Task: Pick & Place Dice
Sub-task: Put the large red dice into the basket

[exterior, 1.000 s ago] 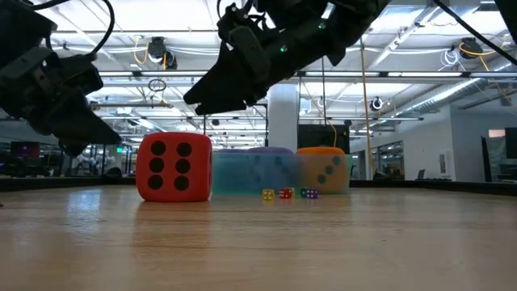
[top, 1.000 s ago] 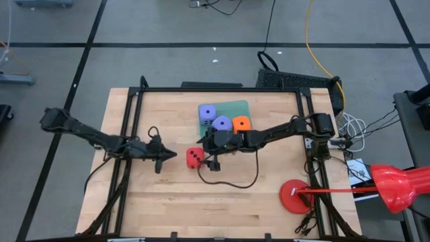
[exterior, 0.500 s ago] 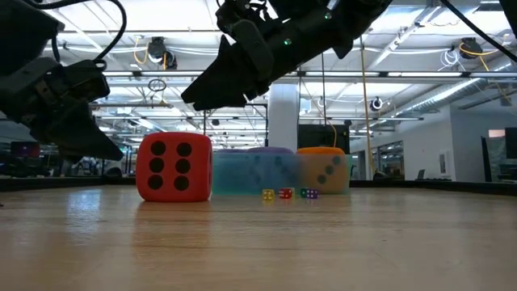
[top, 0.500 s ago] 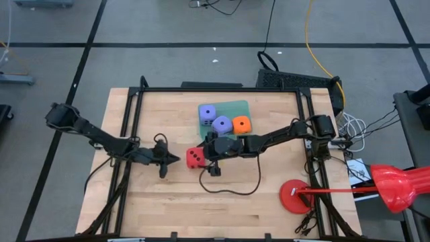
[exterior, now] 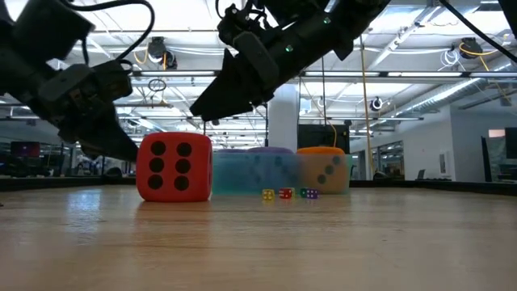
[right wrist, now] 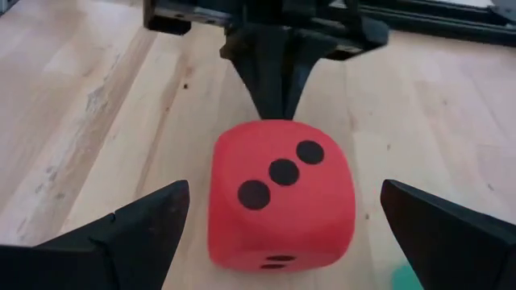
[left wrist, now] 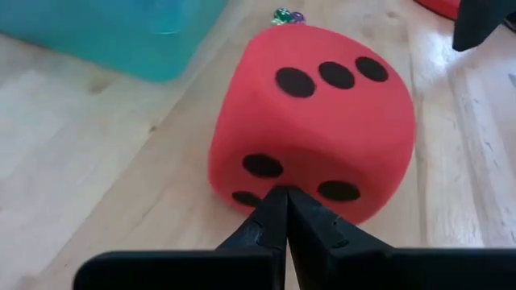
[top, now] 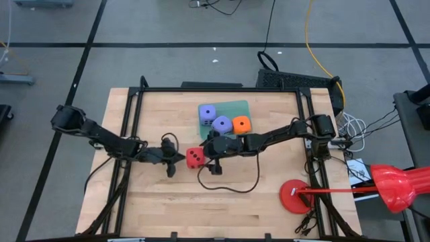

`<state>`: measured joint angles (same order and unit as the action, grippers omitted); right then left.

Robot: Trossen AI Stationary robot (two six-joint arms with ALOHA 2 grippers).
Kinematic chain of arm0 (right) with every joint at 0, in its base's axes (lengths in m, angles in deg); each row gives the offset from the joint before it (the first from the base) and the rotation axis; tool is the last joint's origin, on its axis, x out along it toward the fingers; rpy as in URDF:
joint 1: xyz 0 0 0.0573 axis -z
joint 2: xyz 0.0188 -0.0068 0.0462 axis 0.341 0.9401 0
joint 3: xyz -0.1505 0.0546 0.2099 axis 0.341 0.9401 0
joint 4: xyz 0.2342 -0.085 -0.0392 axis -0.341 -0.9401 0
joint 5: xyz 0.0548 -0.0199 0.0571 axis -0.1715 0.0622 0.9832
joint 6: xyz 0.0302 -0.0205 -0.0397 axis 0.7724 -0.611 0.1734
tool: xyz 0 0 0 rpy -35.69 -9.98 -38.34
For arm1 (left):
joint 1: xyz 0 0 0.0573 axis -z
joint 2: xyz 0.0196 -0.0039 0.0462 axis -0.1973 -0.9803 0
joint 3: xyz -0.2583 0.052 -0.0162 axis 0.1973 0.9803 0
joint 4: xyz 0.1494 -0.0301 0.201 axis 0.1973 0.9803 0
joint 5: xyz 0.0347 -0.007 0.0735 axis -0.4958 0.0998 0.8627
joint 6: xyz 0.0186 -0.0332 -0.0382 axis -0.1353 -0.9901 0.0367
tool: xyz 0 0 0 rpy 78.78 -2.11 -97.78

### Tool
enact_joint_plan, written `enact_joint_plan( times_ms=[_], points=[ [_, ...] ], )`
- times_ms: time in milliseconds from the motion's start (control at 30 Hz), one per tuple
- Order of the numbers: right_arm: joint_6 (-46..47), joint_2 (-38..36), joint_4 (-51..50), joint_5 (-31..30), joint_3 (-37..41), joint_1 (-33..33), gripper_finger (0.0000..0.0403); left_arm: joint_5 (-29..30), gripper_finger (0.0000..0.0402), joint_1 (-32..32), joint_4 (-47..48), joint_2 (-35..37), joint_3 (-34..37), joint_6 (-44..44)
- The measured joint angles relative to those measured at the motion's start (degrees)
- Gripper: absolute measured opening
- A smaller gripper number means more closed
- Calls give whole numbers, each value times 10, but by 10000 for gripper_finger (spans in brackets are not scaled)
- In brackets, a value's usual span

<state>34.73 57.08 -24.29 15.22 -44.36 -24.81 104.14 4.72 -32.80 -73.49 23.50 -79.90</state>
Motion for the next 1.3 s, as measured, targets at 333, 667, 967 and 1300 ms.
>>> enact_joint_plan(
  times_ms=[333,667,967,1300],
  points=[
    [5,0,-33,74,0,7,400,-33,16,-22,0,-106,-87,59],
    [-32,-1,-98,44,-1,19,400,-52,18,-27,-1,-201,-167,102],
    [-25,-2,-137,36,-2,37,400,-65,8,-26,0,-206,-176,120],
    [26,-2,-167,71,-2,33,400,-64,5,-21,1,-203,-176,135]
  ],
)
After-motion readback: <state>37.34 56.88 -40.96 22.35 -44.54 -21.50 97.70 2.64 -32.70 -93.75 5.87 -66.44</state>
